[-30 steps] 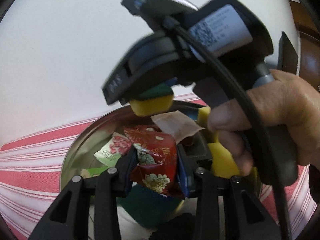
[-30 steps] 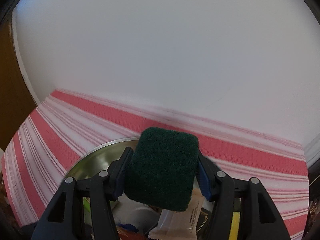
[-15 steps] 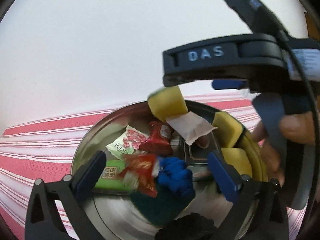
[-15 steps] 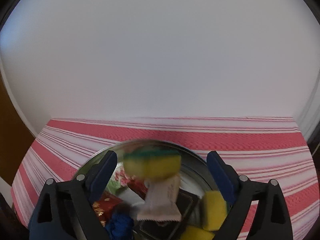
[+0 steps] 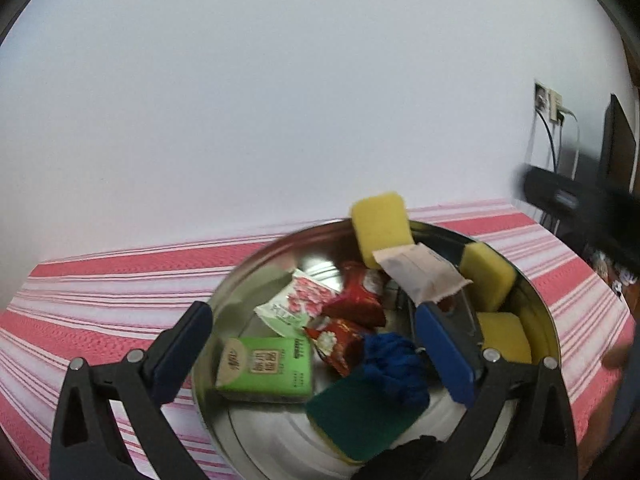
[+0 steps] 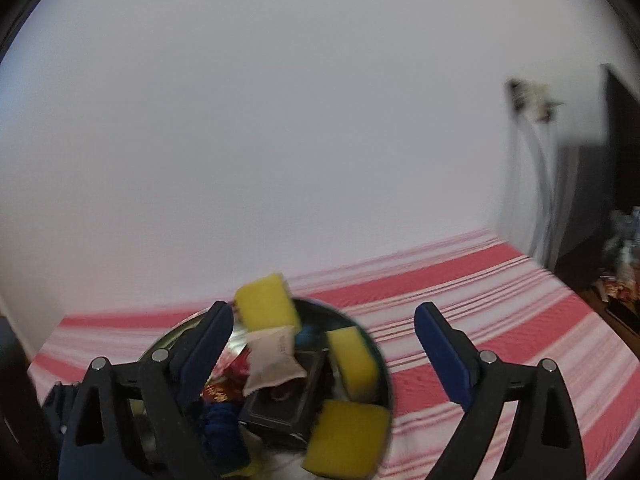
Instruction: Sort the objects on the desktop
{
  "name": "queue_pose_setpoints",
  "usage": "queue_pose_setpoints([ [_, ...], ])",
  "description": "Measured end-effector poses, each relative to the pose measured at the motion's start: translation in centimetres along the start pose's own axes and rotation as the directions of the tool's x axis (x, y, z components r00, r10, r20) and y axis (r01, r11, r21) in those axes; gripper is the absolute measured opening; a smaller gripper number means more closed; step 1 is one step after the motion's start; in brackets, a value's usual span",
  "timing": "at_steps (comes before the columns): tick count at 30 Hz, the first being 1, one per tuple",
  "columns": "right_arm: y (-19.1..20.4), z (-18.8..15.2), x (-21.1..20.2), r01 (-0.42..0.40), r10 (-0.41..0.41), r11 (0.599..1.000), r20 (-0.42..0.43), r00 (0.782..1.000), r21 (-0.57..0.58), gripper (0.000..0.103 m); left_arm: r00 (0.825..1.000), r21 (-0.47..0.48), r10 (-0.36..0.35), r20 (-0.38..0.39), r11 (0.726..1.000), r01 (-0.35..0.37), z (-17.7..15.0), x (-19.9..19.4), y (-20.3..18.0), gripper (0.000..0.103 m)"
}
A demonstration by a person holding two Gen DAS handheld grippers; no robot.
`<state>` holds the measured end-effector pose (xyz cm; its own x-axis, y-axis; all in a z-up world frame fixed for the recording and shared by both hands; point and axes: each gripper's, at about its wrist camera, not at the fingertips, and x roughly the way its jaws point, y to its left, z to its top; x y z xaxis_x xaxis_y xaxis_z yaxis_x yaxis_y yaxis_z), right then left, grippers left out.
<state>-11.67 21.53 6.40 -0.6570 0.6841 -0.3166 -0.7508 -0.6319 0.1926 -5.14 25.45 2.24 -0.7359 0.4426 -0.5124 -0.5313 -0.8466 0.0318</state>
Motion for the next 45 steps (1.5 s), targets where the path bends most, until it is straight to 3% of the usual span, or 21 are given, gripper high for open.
queue_pose_setpoints([
  [2, -0.1, -1.4, -2.2, 0.043, -0.046, 0.999, 0.109, 0.993, 0.028, 0.102, 1.000, -0.011, 0.013, 0.023, 1.000, -0.013, 0.0, -0.3, 0.3, 0.102],
  [5, -0.3, -2.6, -5.4, 0.083, -0.092, 0.996, 0.247, 0.965, 0.045, 0.103, 0.998, -0.013, 0.034, 0.060, 0.999, -0.034, 0.1, -0.5, 0.5, 0.102],
  [10, 1.3, -3.2, -7.0, 0.136, -0.130, 0.991, 0.332, 0.934, 0.005, 0.103, 0.992, -0.030, 0.054, 0.116, 0.998, -0.051, 0.2, -1.3, 0.9, 0.102],
  [16, 2.7, -4.5, -6.5, 0.099, -0.079, 0.994, 0.297, 0.952, -0.052, 0.103, 0.966, -0.054, 0.126, 0.225, 0.992, -0.117, -0.1, -2.4, 1.4, 0.102],
  [20, 2.4, -4.5, -7.4, 0.072, -0.055, 0.996, 0.302, 0.952, -0.046, 0.103, 0.963, -0.066, 0.143, 0.228, 0.989, -0.132, -0.8, -2.5, 1.7, 0.102],
  [24, 1.7, -4.7, -7.6, 0.044, -0.041, 0.999, 0.225, 0.974, -0.009, 0.103, 0.968, -0.063, 0.167, 0.187, 0.985, -0.158, -1.7, -3.1, 1.8, 0.102],
  [28, 1.2, -4.1, -7.7, 0.045, -0.047, 0.999, 0.078, 0.996, 0.021, 0.103, 0.974, -0.082, 0.161, 0.157, 0.985, -0.150, -2.2, -5.3, 1.8, 0.102],
  [32, 0.3, -4.6, -8.6, 0.064, -0.064, 0.997, -0.014, 0.998, 0.045, 0.103, 0.969, -0.055, 0.226, 0.098, 0.974, -0.222, -2.9, -6.9, 1.1, 0.102],
  [36, -0.2, -5.0, -10.6, 0.064, -0.063, 0.997, -0.022, 0.998, 0.053, 0.103, 0.974, -0.047, 0.214, 0.081, 0.976, -0.211, -4.1, -9.0, 0.5, 0.103],
  [41, 0.8, -5.0, -13.0, 0.082, -0.082, 0.997, 0.009, 0.997, -0.008, 0.103, 0.978, -0.037, 0.207, -0.003, 0.978, -0.207, -4.5, -10.2, -0.1, 0.103],
  [45, 1.6, -4.8, -14.7, 0.076, -0.075, 0.997, 0.044, 0.996, -0.018, 0.103, 0.981, -0.023, 0.195, -0.019, 0.981, -0.195, -4.9, -11.2, -0.4, 0.103],
])
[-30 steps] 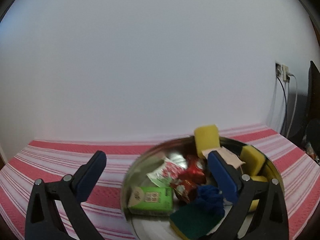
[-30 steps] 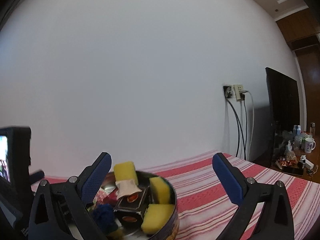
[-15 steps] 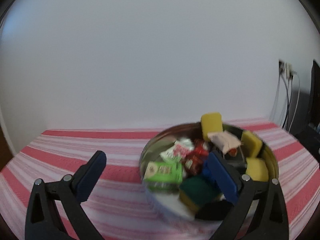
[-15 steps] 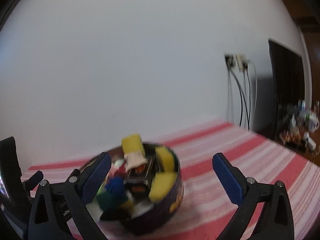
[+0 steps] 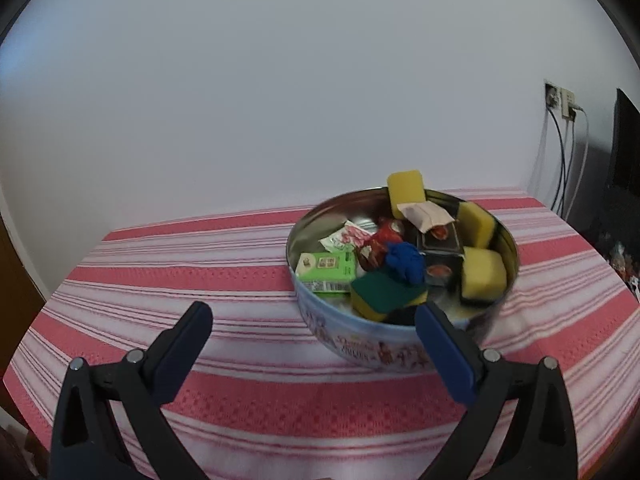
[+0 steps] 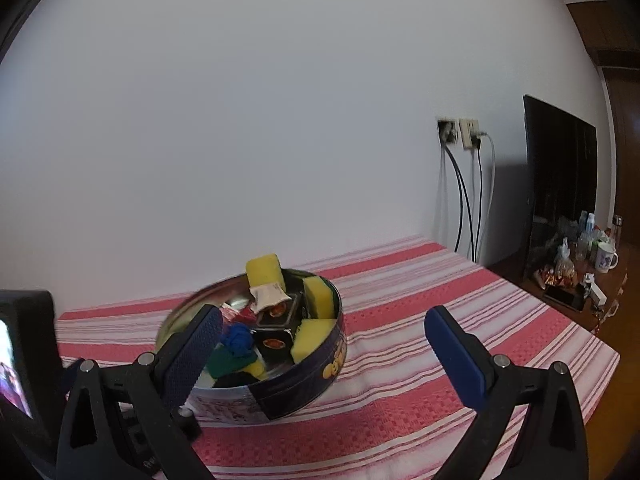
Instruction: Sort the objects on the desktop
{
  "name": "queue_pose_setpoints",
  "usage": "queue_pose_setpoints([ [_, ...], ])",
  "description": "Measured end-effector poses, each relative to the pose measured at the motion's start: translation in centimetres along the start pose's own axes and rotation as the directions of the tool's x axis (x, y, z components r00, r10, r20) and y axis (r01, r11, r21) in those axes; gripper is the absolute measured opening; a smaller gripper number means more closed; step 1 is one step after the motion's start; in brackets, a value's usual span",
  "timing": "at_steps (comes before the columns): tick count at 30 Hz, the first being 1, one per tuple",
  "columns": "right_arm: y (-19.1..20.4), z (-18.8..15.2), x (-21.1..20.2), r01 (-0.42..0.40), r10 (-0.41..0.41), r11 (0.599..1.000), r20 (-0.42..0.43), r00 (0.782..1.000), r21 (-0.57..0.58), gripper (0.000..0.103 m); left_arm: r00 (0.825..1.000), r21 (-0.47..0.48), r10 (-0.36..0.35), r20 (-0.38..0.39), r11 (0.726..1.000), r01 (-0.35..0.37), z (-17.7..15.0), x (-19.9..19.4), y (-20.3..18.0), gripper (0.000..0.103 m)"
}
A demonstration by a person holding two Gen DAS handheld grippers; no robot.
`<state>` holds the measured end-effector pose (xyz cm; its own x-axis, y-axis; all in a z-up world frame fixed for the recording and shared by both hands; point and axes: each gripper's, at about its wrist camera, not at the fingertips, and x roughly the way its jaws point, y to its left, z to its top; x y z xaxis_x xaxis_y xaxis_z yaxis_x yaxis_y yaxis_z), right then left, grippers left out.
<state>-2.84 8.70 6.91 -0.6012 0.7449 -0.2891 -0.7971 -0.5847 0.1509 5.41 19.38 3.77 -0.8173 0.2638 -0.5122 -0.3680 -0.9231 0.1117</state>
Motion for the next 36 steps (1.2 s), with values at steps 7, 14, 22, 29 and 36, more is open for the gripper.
queue_pose_setpoints([
  [7, 0.2, 0.2, -2.2, 0.002, -0.005, 0.999, 0.068, 0.998, 0.035, 0.103, 0.998, 0.004, 0.063, 0.019, 0.998, -0.063, -0.2, -1.9, 0.9, 0.103],
  [14, 0.5, 0.1, -2.3, 0.013, -0.015, 1.000, 0.086, 0.996, 0.016, 0.103, 0.999, -0.068, 0.020, 0.034, 0.998, -0.018, 0.2, -2.8, 2.7, 0.103],
  [22, 1.1, 0.3, -2.8, 0.026, -0.024, 1.000, 0.121, 0.992, -0.015, 0.103, 0.998, -0.080, 0.033, 0.051, 0.996, -0.029, 0.4, -3.0, 3.0, 0.103],
  [29, 0.7, 0.2, -2.6, 0.025, -0.023, 1.000, 0.118, 0.993, -0.014, 0.103, 0.999, -0.078, 0.013, 0.037, 0.997, -0.010, 0.4, -2.8, 3.3, 0.103],
  [36, -0.2, 0.5, -2.4, 0.031, -0.030, 0.999, 0.132, 0.991, -0.008, 0.103, 1.000, -0.098, -0.014, 0.014, 0.995, 0.016, 0.6, -2.3, 2.9, 0.103],
])
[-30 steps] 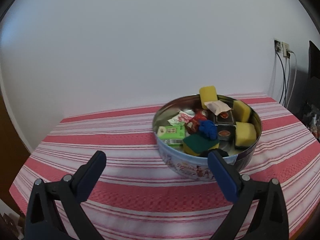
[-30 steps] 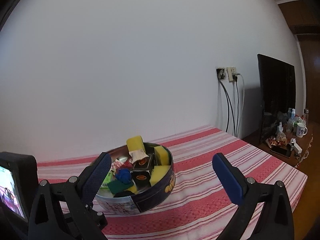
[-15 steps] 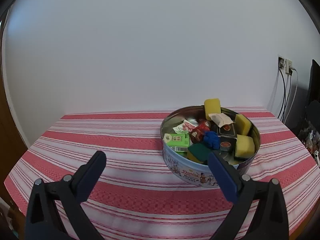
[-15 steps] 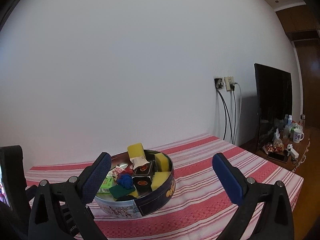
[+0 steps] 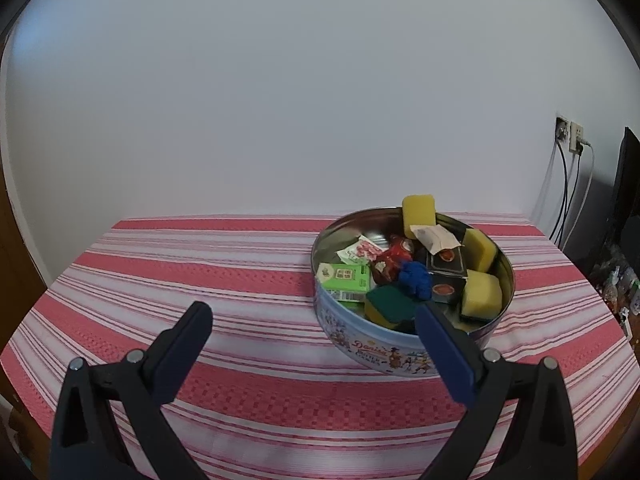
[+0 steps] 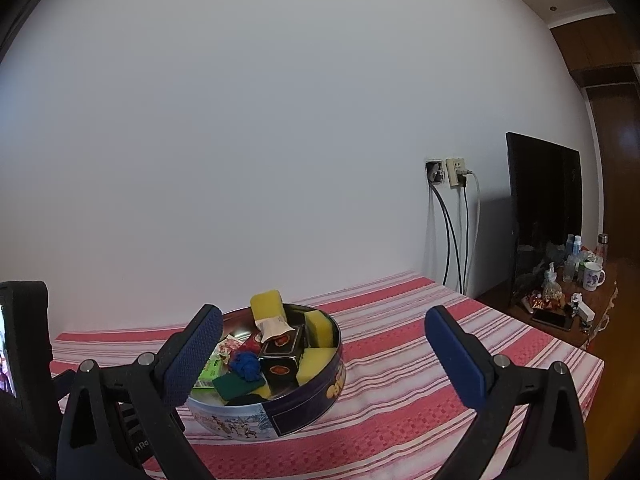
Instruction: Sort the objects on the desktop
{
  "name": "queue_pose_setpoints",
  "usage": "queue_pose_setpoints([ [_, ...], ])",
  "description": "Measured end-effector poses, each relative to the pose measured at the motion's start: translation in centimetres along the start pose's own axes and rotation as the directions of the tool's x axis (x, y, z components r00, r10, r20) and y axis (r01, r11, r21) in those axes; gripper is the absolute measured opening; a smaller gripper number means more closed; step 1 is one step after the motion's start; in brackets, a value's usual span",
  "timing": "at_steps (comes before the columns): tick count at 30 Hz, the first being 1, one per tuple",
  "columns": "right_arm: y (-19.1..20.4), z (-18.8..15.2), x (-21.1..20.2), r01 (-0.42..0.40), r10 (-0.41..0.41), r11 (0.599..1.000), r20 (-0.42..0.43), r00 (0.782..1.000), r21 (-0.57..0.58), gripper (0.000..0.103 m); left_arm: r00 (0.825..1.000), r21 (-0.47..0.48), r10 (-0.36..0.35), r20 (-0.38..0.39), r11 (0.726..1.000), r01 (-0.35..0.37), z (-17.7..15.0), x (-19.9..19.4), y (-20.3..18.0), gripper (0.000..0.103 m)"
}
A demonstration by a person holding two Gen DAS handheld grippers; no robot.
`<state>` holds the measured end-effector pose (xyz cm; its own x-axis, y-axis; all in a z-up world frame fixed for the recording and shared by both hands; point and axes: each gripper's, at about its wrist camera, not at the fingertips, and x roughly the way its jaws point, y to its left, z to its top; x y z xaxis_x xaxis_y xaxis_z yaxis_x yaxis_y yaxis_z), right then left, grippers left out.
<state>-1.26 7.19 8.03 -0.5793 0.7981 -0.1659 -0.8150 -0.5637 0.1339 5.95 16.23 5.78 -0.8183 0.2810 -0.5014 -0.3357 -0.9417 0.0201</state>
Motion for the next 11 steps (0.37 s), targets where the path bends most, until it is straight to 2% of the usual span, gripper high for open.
queue_pose_setpoints([
  [7, -0.9, 0.1, 0.5, 0.002, -0.002, 1.000, -0.003, 1.000, 0.011, 0.103, 0.998, -0.011, -0.056, -0.036, 0.998, 0.056, -0.1, 0.8, -0.5, 0.103],
  [11, -1.4, 0.1, 0.9, 0.033, -0.033, 0.999, 0.001, 0.999, 0.006, 0.103, 0.998, -0.002, -0.043, -0.036, 0.999, 0.043, -0.2, 1.1, -1.0, 0.103],
])
